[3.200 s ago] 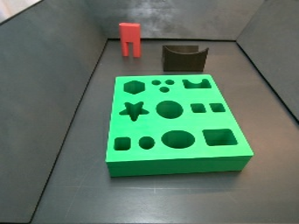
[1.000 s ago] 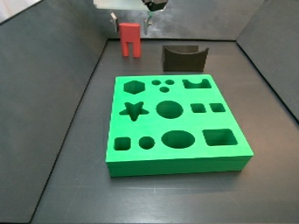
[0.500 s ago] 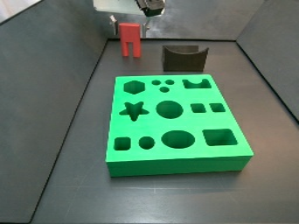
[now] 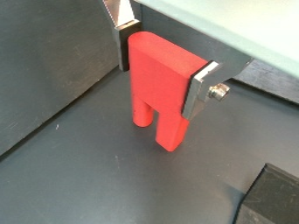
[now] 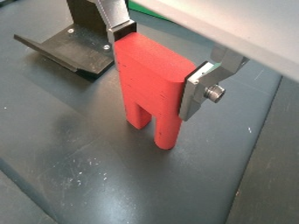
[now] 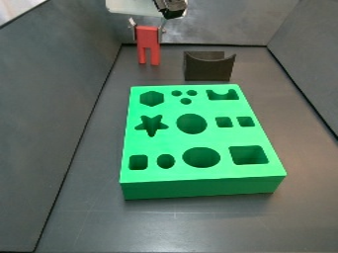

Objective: Pick up the square-circle object. Move up. Rotate the square-circle object. Move to above the board. Insert the square-circle object.
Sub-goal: Pick up the square-circle object, then move up, then rotate the square-circle object.

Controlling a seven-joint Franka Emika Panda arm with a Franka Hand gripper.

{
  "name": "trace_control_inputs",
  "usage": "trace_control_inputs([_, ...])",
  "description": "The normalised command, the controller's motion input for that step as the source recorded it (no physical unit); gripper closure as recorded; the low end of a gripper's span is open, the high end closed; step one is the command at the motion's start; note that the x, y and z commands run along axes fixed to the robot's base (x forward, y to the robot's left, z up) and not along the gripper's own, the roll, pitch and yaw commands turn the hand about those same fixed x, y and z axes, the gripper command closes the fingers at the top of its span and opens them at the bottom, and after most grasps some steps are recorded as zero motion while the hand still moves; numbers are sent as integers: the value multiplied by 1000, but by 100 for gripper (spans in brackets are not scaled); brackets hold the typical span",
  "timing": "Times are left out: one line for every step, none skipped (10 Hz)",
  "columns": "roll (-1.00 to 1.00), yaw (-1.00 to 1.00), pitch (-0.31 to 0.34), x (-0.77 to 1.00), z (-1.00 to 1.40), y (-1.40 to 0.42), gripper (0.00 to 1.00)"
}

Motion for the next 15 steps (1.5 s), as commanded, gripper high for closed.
trace_control_inputs([0,0,0,0,0,0,100])
trace_control_inputs([0,0,0,0,0,0,100])
trace_control_inputs([0,0,0,0,0,0,100])
trace_control_inputs([0,0,0,0,0,0,100])
trace_control_inputs([0,0,0,0,0,0,100])
trace_control_inputs([0,0,0,0,0,0,100])
trace_control_inputs([0,0,0,0,0,0,100])
trace_control_inputs([0,0,0,0,833,0,100])
trace_control_inputs([4,26,15,-31,807,53,100])
trace_control_inputs([9,22,24,-39,740,49,100])
trace_control_inputs([29,2,30,-27,511,23,100])
trace_control_inputs([37,-2,35,-25,403,19,100])
trace_control_inputs([53,-5,44,-21,189,13,100])
trace_control_inputs([0,0,0,61,1000,-642,100])
trace_control_inputs([7,7,9,65,1000,-660,100])
